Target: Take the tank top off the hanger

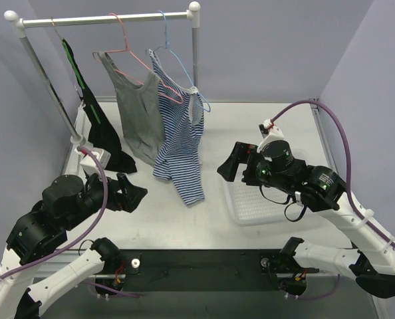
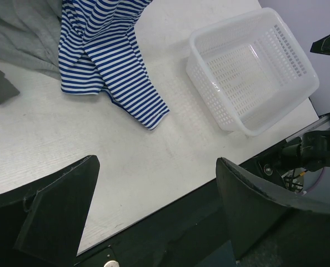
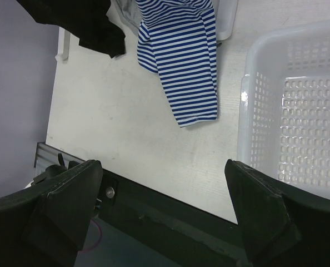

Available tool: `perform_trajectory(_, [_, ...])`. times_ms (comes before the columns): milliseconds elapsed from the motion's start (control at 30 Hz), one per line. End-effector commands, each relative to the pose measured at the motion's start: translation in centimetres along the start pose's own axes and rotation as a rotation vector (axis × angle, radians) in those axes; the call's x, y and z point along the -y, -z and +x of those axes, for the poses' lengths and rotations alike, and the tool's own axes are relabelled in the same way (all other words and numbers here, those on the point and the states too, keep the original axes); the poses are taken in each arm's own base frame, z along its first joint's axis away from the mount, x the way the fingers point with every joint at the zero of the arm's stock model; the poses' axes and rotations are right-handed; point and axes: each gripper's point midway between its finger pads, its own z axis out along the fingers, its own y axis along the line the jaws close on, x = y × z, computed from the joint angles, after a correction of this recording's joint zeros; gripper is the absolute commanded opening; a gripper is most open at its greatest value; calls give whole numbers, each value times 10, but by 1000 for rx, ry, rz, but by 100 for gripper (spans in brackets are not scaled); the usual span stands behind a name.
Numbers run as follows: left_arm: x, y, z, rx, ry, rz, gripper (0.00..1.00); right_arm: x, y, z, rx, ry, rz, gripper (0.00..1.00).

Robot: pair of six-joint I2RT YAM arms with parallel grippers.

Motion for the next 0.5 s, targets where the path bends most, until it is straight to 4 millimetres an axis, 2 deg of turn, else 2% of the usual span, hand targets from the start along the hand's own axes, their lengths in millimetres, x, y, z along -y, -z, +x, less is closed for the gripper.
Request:
perform_trajectory(0, [3,14,-17,57,-4,5,97,-8,4,-14,40,-26,-17,100])
perform_trajectory(133, [4,18,-21,62,-6,8,97,-14,4,-25,70,6,-25,100])
perform_trajectory(233, [2,22,-21,72,-8,4,97,-26,9,-53,140,108,-34,99])
perform_trajectory(267, [2,22,-20,72,-9,2,97,-36,17,-68,181,137,-60,98])
perform_trajectory(333, [0,23,-18,73,-5,0,97,-44,12,-83,213,270,-70,97])
perform_trajectory(367, [1,23,-18,74,1,1,97,-55,22,-97,254,305,-98,95])
perform_trajectory(400, [1,24,-19,76,3,1,97,-59,16,-104,262,400,-95,94])
perform_trajectory(467, [2,25,-18,76,10,8,97,-66,17,-124,306,446,-93,91])
